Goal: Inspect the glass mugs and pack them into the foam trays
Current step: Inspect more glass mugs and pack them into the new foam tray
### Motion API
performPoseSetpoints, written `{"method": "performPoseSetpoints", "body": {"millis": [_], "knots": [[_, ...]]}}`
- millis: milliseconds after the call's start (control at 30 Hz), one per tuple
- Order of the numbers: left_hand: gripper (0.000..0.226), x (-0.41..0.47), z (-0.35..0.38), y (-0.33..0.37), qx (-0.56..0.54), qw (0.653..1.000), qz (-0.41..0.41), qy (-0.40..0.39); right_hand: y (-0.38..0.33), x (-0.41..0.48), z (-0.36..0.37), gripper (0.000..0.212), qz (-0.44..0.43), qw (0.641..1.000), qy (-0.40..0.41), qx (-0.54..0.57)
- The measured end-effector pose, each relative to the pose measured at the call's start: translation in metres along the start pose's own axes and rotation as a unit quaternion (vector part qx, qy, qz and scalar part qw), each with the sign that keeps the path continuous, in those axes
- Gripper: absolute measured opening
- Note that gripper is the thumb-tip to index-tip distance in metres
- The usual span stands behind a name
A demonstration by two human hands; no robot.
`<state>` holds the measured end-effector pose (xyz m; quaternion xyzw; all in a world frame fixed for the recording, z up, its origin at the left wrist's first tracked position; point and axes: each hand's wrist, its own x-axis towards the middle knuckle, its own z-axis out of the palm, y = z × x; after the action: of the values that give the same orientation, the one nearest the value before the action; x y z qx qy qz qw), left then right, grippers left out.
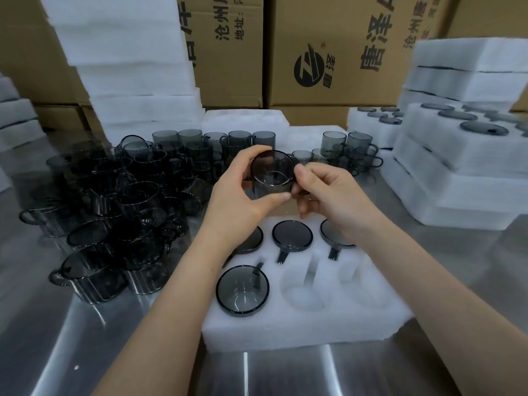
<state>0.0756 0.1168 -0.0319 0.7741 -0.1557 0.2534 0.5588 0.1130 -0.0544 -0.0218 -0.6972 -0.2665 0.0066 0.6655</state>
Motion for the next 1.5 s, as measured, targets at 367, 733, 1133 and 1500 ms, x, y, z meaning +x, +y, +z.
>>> {"method": "performPoseSetpoints", "body": {"millis": [367, 733, 1133, 1500], "knots": [[0.048, 0.0018, -0.0011, 0.0026, -0.077, 0.995, -0.043, 0.043, 0.0002, -0.0018, -0.0026, 0.018, -0.019, 0.984, -0.093, 0.149], [0.034, 0.0009, 0.0000, 0.0052, -0.112, 0.991, -0.070, 0.023, -0.0012, -0.0004, 0.0010, 0.029, -0.034, 0.996, -0.033, 0.071], [0.064, -0.0021, -0.0002, 0.0056, -0.025, 0.999, -0.001, -0.028, -0.0001, 0.0004, 0.0009, 0.055, 0.051, 0.998, -0.006, 0.025], [0.029, -0.0008, 0.0017, 0.0072, -0.141, 0.989, 0.013, -0.030, 0.0040, 0.0011, 0.0001, 0.048, 0.021, 0.989, -0.069, 0.129]]}}
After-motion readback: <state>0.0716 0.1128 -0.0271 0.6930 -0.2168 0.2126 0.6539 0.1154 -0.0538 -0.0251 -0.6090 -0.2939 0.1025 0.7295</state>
